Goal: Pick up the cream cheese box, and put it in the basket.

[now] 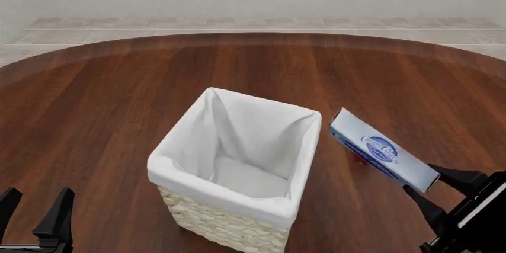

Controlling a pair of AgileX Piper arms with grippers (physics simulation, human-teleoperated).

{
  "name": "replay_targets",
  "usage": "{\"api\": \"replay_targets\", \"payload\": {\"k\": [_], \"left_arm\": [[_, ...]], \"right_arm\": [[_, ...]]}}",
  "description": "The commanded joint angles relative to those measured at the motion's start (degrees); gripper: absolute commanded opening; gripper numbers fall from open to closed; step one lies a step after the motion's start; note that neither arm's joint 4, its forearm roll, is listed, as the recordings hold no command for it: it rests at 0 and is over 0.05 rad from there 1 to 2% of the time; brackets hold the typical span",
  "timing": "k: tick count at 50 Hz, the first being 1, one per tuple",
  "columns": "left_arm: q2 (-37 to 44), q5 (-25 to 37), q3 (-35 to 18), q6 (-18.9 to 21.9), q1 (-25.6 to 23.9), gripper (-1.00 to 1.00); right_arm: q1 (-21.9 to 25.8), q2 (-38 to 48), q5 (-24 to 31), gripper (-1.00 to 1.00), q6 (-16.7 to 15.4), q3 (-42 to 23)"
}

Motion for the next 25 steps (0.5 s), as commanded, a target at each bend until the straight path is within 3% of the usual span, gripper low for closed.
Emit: {"api": "replay_targets", "payload": {"k": [1,25], "left_arm": [[0.0,0.0,0.0,0.0,0.0,1.0],[0.0,0.0,0.0,0.0,0.0,1.0]], "right_arm": [[0.4,1.36,-1.31,-1.0,0.27,-1.43],[1.69,2.94,-2.24,-1.0,-0.51,-3.18]]}}
